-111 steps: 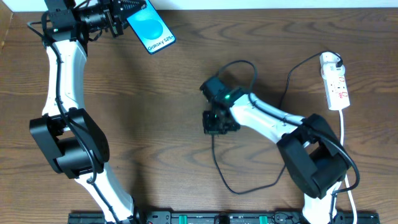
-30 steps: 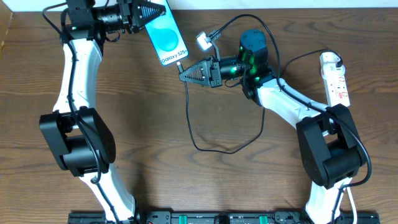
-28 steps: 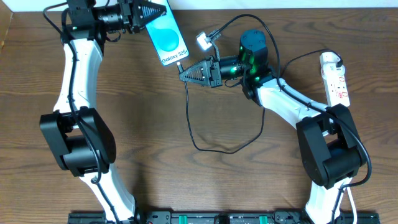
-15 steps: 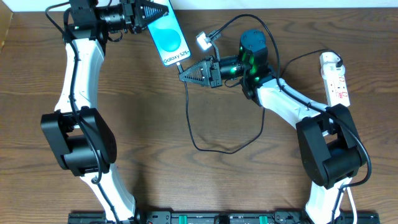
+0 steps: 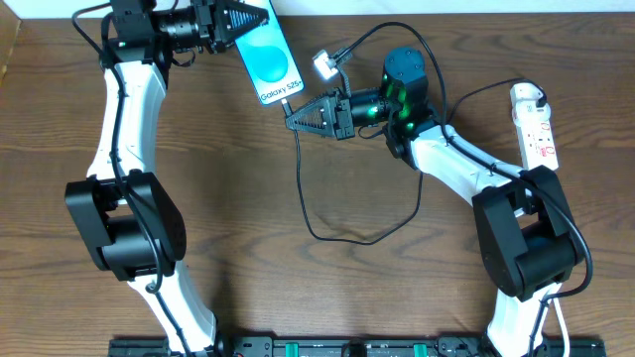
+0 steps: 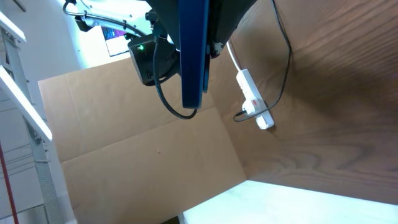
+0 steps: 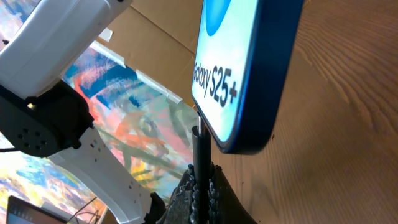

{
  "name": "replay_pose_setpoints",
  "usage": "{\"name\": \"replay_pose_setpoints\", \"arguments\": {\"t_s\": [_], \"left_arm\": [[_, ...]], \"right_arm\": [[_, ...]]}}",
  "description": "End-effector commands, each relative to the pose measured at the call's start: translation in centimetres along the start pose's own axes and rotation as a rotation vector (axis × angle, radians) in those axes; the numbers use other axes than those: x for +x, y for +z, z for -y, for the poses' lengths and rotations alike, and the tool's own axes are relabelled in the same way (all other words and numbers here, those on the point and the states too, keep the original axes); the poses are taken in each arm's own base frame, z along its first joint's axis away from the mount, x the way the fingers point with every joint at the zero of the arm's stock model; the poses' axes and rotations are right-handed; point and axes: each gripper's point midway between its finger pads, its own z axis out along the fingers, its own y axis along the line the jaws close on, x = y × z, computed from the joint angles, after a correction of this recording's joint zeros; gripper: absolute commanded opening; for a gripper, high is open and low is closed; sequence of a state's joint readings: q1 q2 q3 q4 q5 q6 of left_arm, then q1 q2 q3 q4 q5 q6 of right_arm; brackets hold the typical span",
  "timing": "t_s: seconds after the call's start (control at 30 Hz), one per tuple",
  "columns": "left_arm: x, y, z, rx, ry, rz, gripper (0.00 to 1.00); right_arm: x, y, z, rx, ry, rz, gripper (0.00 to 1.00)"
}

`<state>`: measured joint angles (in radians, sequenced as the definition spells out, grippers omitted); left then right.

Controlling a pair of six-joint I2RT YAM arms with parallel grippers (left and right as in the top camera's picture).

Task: Plug charger to phone and switch on socket
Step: 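Push the USB-C plug upward into the phone's charging port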

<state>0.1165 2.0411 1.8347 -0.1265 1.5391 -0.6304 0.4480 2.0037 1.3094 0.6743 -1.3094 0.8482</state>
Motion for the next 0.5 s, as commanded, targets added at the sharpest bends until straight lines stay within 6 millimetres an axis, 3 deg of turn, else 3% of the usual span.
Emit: {"name": "replay_pose_setpoints", "arguments": {"t_s": [0.0,0.47], "left_arm": [[0.34,0.07,1.38,0.027,0.028,-0.022,0.07],[0.04,-0.36,1.14,0.014,-0.017,-0.006,0.07]], "right_arm": [[-0.46,0.13,-0.28,0.010,-0.011,0.018,0.01],[-0.46,0.13,-0.28,0.010,-0.011,0.018,0.01]]}}
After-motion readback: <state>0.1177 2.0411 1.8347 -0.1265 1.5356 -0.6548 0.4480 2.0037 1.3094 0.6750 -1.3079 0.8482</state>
